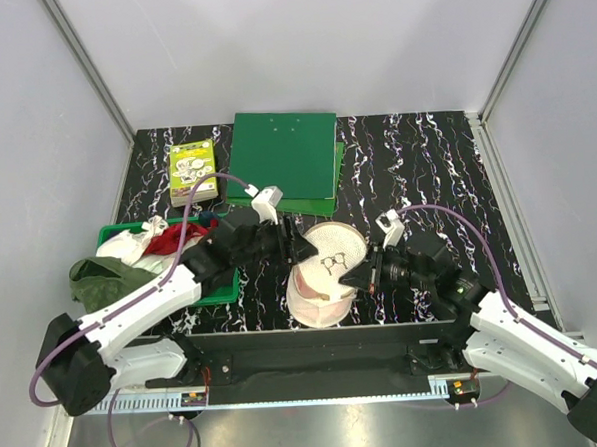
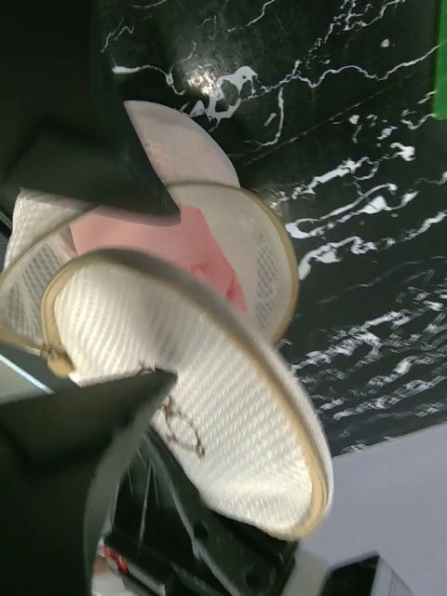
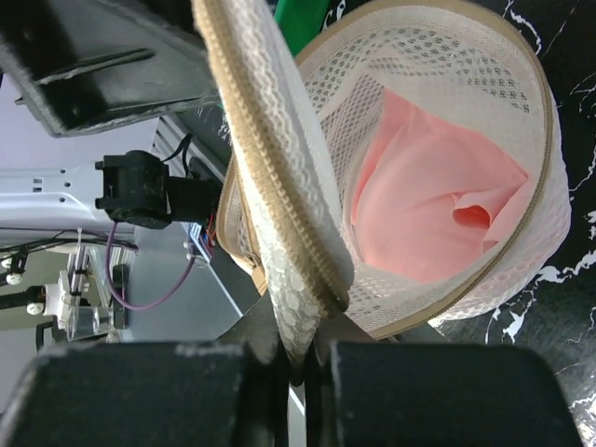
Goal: Place the bra in the laundry bag and zip it closed
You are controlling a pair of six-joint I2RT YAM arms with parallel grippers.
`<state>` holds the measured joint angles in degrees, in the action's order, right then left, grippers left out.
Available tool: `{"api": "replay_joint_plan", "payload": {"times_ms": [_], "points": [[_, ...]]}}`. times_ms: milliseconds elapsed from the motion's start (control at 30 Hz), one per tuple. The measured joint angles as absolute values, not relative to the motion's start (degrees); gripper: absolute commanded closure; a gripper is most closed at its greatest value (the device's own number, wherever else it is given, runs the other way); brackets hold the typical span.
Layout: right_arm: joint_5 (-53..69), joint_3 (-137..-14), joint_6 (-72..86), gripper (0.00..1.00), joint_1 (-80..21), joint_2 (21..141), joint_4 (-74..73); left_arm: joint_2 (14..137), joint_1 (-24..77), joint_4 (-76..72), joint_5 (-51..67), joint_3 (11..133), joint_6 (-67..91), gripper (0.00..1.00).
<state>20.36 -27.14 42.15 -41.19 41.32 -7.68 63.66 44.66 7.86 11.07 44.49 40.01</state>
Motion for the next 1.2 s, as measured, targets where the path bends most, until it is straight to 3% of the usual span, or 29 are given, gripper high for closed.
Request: {"api": "replay_joint_plan", "payload": {"times_ms": [67, 100, 133, 200, 400, 800, 933, 1200], "points": [[20.9, -27.6, 42.1, 0.72, -41.2, 41.3, -8.7, 64.9, 43.5, 7.8, 14.1, 44.5, 39.7, 0.93], [20.9, -27.9, 42.2, 0.61, -41.2, 41.3, -9.4, 65.3, 43.0, 7.8, 15.6, 44.4, 38.7, 1.0], [20.9, -28.2, 42.5, 0.44, -41.2, 41.3, -10.1, 65.3, 42.6, 7.8, 16.3, 44.4, 39.0, 1.0], [20.0, -29.6, 43.9, 0.29, -41.2, 41.8, -12.5, 65.3, 42.0, 7.7, 17.9, 44.4, 39.1, 1.0], [15.2, -32.2, 54.1, 0.03, -41.2, 41.3, -20.1, 62.8, 41.6, 6.3, 18.2, 41.5, 44.4, 1.0], [8.9, -25.9, 75.9, 0.01, -41.5, 27.8, -27.8, 56.3, 41.6, 7.9, 15.0, 36.8, 55.2, 1.0], [9.3, -21.9, 80.1, 0.17, -42.5, 30.4, -25.5, 55.9, 41.6, 7.9, 14.7, 36.5, 55.9, 1.0], [7.9, -18.0, 87.4, 0.24, -47.9, 38.7, -14.1, 55.6, 41.6, 7.9, 14.7, 35.9, 56.0, 1.0]]}}
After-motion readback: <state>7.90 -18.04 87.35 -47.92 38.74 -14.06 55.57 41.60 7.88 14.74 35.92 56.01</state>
